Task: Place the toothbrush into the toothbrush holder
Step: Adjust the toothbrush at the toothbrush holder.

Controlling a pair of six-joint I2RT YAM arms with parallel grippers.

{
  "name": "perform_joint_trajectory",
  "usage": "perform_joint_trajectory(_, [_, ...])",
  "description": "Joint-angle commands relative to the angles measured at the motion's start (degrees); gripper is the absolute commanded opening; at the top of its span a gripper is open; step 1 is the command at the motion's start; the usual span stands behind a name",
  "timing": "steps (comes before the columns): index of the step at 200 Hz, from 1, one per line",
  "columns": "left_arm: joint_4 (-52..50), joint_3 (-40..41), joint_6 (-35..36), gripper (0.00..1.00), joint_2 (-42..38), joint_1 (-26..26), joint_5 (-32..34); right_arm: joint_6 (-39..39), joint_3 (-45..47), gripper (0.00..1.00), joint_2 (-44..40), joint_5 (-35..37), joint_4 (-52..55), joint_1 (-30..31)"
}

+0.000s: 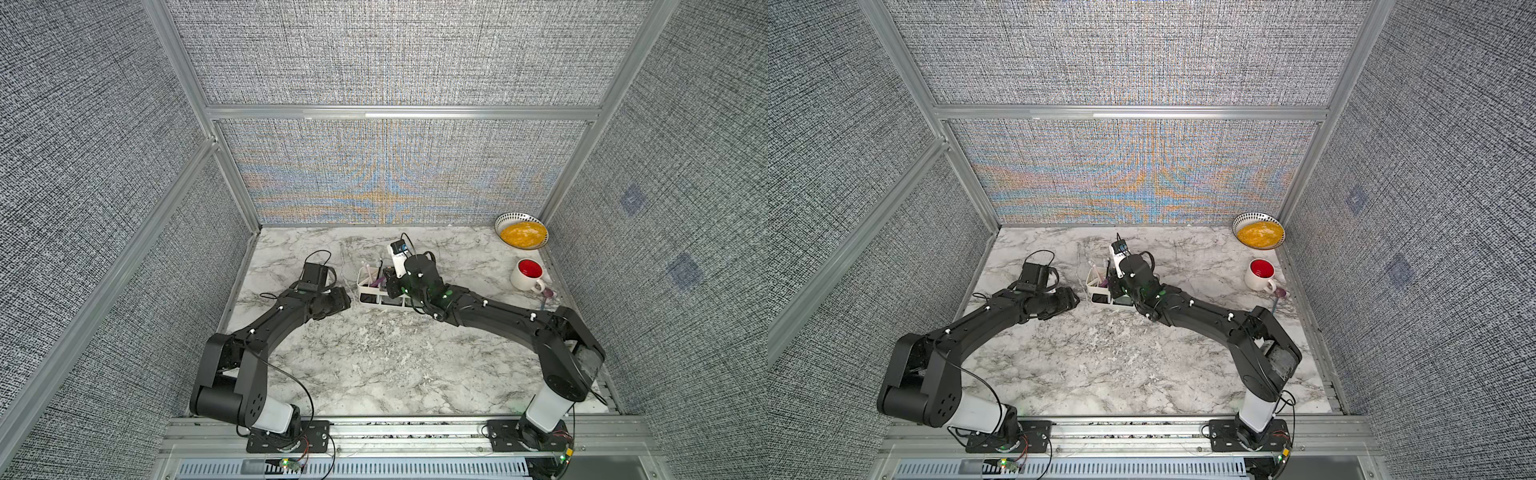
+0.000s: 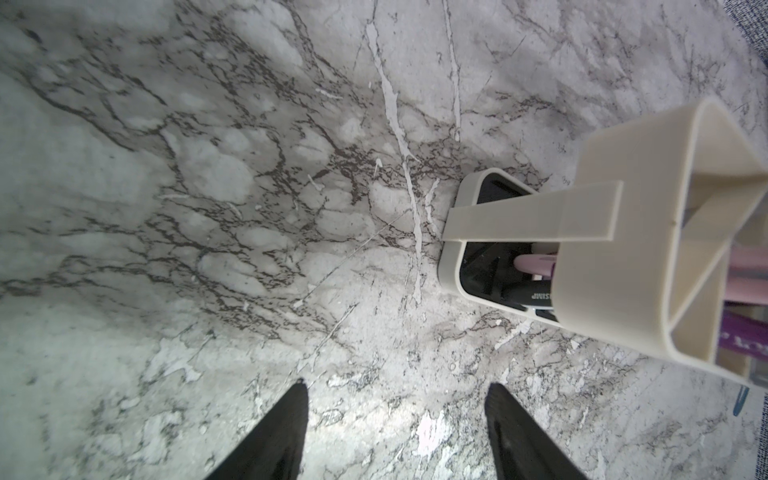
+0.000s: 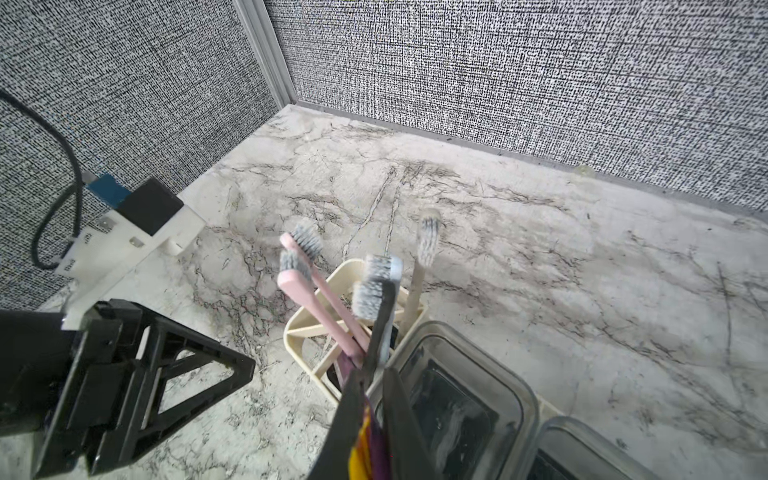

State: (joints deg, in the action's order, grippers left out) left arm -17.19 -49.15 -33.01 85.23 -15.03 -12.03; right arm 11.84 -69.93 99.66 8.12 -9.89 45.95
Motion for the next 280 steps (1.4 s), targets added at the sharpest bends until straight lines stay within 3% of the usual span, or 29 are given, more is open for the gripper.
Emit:
perform_joint_trajectory(1, [1.01,0.1,-0.03,0.7,0.22,-0.02,-0.47,-3.36,-1.82,0.1,1.09,0.32,5.02,0.14])
perform_joint_trajectory(121, [0.93,0.28,0.32,0.7,0.03,0.0,-0.27,-10.51,-13.91,0.1,11.08,5.23,14.6,4.03])
perform_joint_trajectory(204, [0.49,0.01,0.41,0.7,-0.24,0.0,-0.1,-10.0,-13.46,0.11,10.3,5.37,14.96,4.5])
perform_joint_trajectory(280, [0.75,-0.19,0.41,0.7,-0.13,-0.02,-0.28,-15.79,-22.14,0.09,13.1,4.44,25.9,4.52])
